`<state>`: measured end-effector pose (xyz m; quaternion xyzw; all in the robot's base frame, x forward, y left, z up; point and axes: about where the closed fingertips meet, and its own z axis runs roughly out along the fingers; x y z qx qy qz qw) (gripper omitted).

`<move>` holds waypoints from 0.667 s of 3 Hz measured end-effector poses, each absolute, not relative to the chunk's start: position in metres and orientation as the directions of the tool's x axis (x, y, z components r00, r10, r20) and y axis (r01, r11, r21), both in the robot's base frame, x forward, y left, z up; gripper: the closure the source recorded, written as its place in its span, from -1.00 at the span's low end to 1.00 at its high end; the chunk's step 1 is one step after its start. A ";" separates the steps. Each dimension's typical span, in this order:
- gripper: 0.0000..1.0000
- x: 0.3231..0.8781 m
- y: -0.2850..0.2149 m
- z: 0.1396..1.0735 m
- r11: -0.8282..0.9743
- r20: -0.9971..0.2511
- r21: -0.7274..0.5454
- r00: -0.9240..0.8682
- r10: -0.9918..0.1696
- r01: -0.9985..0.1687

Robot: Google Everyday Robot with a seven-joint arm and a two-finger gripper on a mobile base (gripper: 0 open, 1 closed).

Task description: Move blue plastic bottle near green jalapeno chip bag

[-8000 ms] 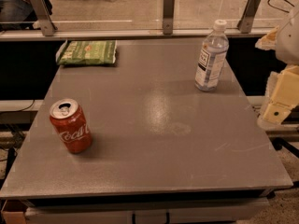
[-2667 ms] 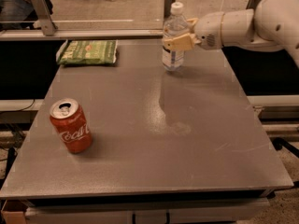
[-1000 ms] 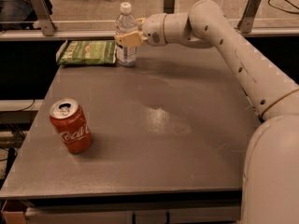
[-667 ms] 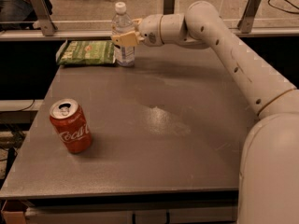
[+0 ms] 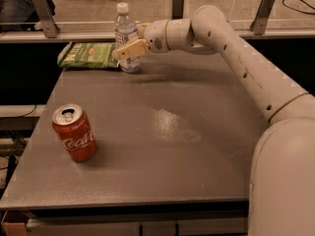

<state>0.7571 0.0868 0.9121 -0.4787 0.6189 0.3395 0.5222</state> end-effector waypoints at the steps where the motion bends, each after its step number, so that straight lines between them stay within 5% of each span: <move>1: -1.00 0.758 0.081 0.911 0.320 -0.969 -0.080 -0.002 -0.246 -0.944; 2: -1.00 0.758 0.038 0.922 0.357 -0.957 -0.122 0.014 -0.290 -0.926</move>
Offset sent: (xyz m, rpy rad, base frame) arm 0.0022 -0.1216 0.0302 -0.1205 -0.0721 -0.1301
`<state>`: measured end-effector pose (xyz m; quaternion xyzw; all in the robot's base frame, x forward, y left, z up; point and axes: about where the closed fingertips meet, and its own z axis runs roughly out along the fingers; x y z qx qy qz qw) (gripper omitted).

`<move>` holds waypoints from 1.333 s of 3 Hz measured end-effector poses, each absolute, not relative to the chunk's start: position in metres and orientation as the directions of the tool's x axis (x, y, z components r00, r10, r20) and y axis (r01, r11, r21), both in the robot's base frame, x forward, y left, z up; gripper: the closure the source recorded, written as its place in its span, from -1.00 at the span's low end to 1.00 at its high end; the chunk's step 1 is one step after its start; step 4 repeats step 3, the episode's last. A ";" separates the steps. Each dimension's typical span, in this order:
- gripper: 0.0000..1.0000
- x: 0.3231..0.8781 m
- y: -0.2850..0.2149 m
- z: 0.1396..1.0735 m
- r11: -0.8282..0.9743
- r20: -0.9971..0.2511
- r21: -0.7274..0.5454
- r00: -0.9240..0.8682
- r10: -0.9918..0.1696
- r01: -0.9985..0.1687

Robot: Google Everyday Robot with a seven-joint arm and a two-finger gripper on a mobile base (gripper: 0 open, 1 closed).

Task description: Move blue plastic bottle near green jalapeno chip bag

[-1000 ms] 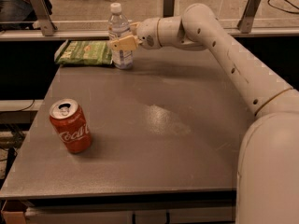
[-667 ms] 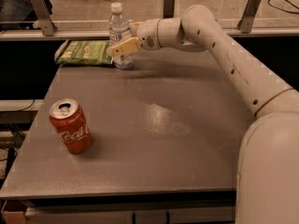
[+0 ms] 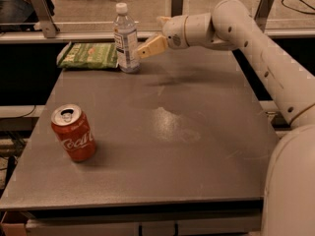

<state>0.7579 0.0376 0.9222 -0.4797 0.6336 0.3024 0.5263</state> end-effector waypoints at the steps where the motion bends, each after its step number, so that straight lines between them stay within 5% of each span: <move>1: -1.00 0.750 -0.019 0.960 0.395 -0.933 -0.223 0.078 -0.350 -0.891; 2: -1.00 0.731 -0.069 1.013 0.419 -0.889 -0.353 0.162 -0.427 -0.836; 4: -1.00 0.730 -0.066 1.016 0.416 -0.889 -0.356 0.167 -0.427 -0.837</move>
Offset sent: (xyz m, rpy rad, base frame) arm -0.0589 -0.1833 0.1820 -0.2459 -0.3767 -0.1916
